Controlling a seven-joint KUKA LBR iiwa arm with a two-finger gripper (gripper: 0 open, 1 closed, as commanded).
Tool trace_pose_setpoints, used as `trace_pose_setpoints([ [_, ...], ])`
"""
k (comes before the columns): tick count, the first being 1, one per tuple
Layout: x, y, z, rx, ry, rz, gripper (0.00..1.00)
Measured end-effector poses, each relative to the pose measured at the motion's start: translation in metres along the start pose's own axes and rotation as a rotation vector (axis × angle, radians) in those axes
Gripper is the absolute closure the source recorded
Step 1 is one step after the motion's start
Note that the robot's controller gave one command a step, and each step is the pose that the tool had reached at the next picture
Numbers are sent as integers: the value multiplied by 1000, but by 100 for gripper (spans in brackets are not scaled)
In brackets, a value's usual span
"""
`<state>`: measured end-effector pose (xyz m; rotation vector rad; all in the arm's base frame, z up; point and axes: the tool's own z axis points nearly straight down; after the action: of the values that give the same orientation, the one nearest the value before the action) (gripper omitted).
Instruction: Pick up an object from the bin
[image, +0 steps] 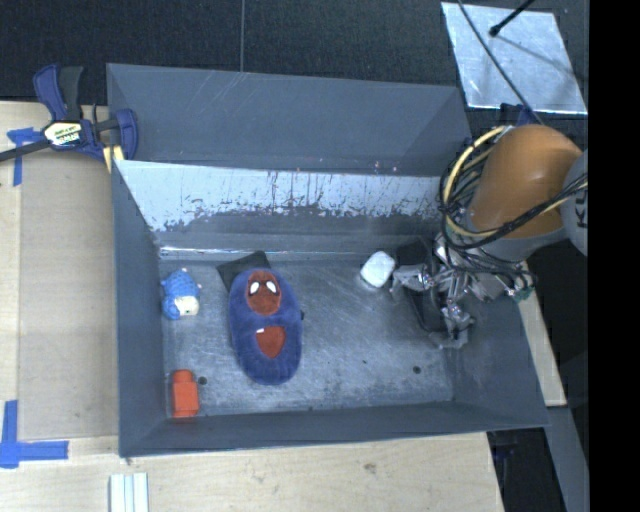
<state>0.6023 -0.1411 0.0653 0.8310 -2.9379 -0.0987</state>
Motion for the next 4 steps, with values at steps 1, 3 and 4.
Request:
trace_pose_setpoints([
  [1, 2, 8, -17, 30, -11, 4, 100],
  [3, 36, 20, -52, 96, -47, -472, 0],
  [4, 4, -3, -14, 83, -47, -585, 0],
])
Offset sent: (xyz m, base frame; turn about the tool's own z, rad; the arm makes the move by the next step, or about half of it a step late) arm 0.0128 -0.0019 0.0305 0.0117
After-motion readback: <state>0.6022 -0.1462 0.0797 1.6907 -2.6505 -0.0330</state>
